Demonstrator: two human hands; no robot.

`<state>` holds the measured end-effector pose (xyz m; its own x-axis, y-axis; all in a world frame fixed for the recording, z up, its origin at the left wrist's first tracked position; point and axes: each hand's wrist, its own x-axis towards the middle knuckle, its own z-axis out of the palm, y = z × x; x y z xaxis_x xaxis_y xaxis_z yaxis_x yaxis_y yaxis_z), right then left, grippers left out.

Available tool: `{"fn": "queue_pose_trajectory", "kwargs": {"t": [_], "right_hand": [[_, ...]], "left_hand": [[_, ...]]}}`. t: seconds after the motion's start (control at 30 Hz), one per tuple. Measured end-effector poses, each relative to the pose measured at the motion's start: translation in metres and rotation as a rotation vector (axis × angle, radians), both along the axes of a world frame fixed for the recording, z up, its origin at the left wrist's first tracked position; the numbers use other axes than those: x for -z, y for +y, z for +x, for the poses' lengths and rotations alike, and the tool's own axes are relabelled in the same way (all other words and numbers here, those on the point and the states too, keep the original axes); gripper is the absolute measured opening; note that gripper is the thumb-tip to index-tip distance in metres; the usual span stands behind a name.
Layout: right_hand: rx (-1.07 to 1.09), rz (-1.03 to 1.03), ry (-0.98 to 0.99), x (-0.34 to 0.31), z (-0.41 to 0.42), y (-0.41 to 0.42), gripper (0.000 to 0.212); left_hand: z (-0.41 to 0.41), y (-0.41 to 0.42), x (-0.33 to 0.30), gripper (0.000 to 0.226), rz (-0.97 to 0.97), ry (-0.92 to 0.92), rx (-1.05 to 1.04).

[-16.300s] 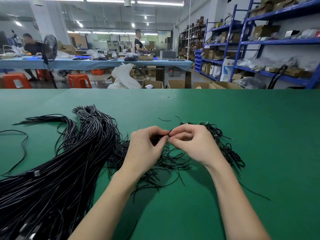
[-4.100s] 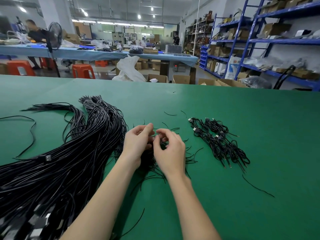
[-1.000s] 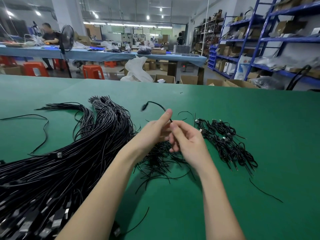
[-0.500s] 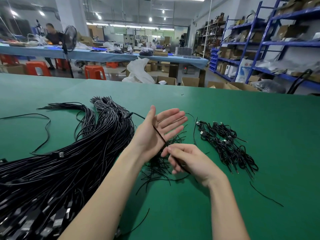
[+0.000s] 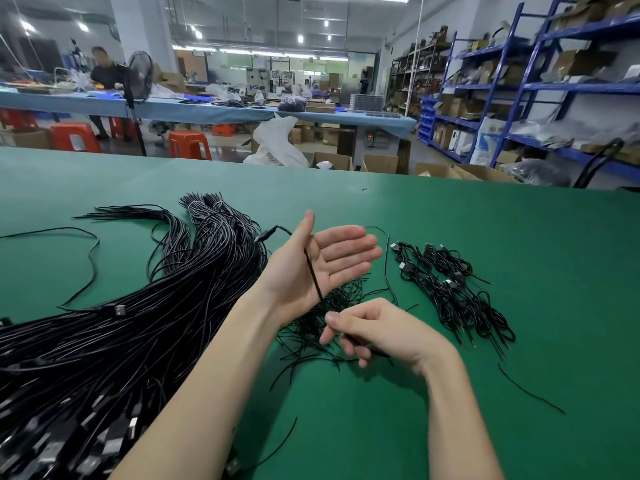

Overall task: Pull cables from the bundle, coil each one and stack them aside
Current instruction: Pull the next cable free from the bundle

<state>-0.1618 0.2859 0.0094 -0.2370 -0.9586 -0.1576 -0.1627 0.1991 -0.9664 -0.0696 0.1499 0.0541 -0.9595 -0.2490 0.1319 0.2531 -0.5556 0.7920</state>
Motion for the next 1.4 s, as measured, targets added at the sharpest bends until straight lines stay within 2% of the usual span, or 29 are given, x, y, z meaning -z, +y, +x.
{"fn": "queue_pose_trajectory", "kwargs": {"t": [0.07,0.13,0.2,0.3,0.4,0.5,0.57,0.7,0.77,0.87,1.07,1.17,1.3,1.4], "right_hand": [[0.067,0.052,0.013,0.001,0.002,-0.001,0.04],[0.142,0.071,0.161,-0.001,-0.002,0.001,0.041],[0.179,0.059,0.344,-0.009,-0.008,0.004,0.021],[0.218,0.011,0.514,-0.025,-0.01,0.004,0.022],[0.326,-0.044,0.668,-0.038,-0.01,0.001,0.013],[0.375,-0.107,0.705,-0.048,-0.011,0.003,0.016],[0.398,-0.147,0.697,-0.052,-0.008,0.004,0.018],[0.398,-0.224,0.648,-0.059,-0.001,0.004,0.02],[0.431,-0.263,0.628,-0.059,0.001,0.003,0.021],[0.458,-0.288,0.543,-0.057,0.003,0.001,0.021],[0.518,-0.42,0.372,-0.055,0.006,-0.005,0.013],[0.488,-0.432,0.258,-0.054,0.005,-0.005,0.011],[0.4,-0.363,-0.001,-0.05,0.006,-0.005,0.007],[0.332,-0.281,-0.054,-0.038,0.012,-0.01,0.016]], "left_hand": [[0.004,0.0,0.0,0.078,-0.056,-0.031,0.08],[0.011,-0.002,-0.001,0.076,-0.158,-0.086,0.222],[0.016,-0.001,-0.002,0.075,-0.303,-0.169,0.404],[0.016,0.003,0.001,0.087,-0.543,-0.354,0.601],[0.015,0.007,0.002,0.085,-0.755,-0.538,0.59],[0.013,0.007,0.004,0.085,-0.767,-0.57,0.423],[0.011,0.004,0.005,0.086,-0.737,-0.524,0.354],[0.012,-0.005,0.008,0.073,-0.737,-0.439,0.255],[0.012,-0.007,0.01,0.063,-0.766,-0.401,0.226],[0.012,-0.007,0.01,0.06,-0.894,-0.457,0.101],[0.011,-0.008,0.005,0.061,-0.876,-0.337,0.135],[0.008,-0.012,0.01,0.064,-0.82,-0.282,0.126],[-0.003,-0.013,0.016,0.068,-0.689,-0.309,-0.067],[-0.009,-0.006,0.013,0.067,-0.499,-0.184,-0.113]]}}
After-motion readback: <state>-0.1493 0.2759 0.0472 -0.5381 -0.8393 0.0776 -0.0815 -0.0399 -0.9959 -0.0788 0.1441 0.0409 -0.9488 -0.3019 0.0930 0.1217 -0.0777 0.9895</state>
